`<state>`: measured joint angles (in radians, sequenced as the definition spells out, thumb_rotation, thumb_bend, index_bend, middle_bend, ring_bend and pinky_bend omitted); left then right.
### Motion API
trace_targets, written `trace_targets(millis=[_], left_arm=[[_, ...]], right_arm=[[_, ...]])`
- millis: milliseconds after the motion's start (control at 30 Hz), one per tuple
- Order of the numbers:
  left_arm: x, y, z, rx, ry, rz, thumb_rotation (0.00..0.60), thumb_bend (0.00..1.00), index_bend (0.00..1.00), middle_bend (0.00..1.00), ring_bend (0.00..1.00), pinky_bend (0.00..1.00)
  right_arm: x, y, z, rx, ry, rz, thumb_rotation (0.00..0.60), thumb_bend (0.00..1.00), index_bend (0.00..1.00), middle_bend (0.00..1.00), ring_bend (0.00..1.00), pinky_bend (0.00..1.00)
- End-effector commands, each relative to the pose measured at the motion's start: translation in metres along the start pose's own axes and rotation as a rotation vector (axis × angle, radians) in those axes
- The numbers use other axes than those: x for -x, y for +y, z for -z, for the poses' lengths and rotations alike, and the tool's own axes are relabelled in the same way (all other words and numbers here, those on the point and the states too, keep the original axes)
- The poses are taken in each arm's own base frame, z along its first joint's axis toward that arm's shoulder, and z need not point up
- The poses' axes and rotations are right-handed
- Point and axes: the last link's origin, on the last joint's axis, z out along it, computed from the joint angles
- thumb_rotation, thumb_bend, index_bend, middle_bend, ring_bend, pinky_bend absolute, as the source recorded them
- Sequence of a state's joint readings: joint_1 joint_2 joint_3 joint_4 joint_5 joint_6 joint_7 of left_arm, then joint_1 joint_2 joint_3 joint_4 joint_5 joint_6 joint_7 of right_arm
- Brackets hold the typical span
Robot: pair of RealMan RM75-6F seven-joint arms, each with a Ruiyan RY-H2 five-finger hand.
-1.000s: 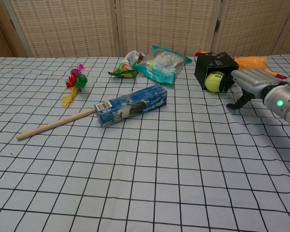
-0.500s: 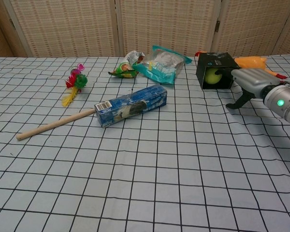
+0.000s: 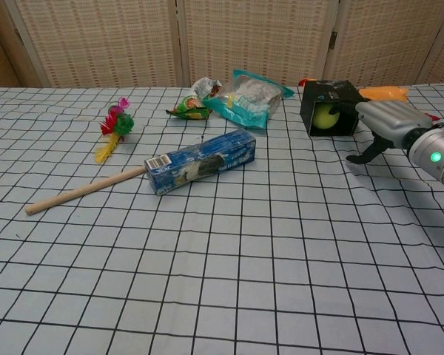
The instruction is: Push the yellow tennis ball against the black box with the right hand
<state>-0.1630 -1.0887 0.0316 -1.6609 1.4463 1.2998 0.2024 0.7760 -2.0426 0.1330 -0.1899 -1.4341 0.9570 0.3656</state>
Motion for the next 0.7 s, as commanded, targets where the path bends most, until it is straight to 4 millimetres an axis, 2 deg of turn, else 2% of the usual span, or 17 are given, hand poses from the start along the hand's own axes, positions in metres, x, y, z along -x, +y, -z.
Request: trace_targets(millis=[33,167,267,533,700], left_arm=[[0.000,0.000,0.001,0.005,0.002,0.001,0.600,0.52,0.18,0.18,0.16,0.46],[-0.002,0.002,0.003,0.014,0.006,0.007,0.600,0.52,0.18,0.18,0.16,0.46],[-0.003,0.002,0.005,0.022,0.009,0.011,0.600,0.52,0.18,0.18,0.16,0.46],[-0.004,0.005,0.008,0.040,0.011,0.016,0.600,0.52,0.18,0.19,0.16,0.46],[-0.004,0.005,0.009,0.045,0.018,0.015,0.600,0.52,0.18,0.19,0.16,0.46]], right_arm=[[-0.012,0.005,0.017,-0.041,0.108,-0.002,0.600,0.15,0.35,0.15,0.06,0.32],[-0.023,0.019,0.037,-0.030,0.169,0.028,0.600,0.15,0.45,0.23,0.11,0.39],[-0.034,0.030,0.063,-0.005,0.189,0.066,0.600,0.16,0.47,0.26,0.13,0.40],[-0.077,0.039,0.139,0.124,0.152,0.126,0.600,0.16,0.41,0.27,0.13,0.41],[-0.090,0.043,0.174,0.174,0.135,0.140,0.600,0.16,0.34,0.27,0.13,0.40]])
